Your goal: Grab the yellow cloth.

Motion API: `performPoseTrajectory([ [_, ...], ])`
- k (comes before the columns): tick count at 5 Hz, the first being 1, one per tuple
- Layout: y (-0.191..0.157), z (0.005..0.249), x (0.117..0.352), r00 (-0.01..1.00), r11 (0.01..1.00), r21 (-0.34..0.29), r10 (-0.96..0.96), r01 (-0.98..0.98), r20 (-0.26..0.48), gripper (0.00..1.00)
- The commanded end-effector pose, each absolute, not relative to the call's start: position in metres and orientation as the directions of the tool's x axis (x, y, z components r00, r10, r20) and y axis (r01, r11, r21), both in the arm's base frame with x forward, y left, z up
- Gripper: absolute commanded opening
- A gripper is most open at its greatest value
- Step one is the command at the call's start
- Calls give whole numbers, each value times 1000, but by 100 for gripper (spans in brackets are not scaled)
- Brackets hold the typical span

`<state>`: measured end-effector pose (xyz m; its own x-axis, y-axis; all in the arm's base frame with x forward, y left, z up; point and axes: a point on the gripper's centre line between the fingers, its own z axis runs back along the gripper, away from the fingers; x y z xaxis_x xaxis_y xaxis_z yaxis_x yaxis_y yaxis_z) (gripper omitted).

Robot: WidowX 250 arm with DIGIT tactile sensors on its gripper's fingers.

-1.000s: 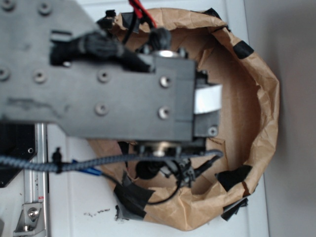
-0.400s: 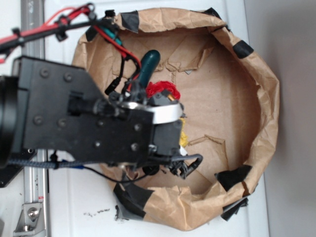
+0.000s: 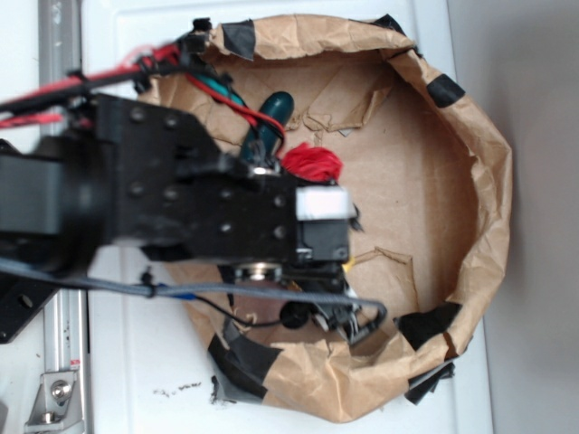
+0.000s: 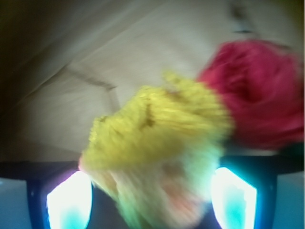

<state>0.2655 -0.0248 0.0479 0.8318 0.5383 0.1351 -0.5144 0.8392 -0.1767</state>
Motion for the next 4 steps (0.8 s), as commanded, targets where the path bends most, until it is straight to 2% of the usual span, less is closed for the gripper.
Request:
performPoseTrajectory([
  [1,-24,47,287,848,866,-177,496,-468,184,100],
  [2,-26,45,304,909,938,-102,347,-332,233,100],
  [3,-18,54,318,934,975,-56,224,-217,279,0],
  [4,-10,62,321,944,986,11,154,-164,291,0],
])
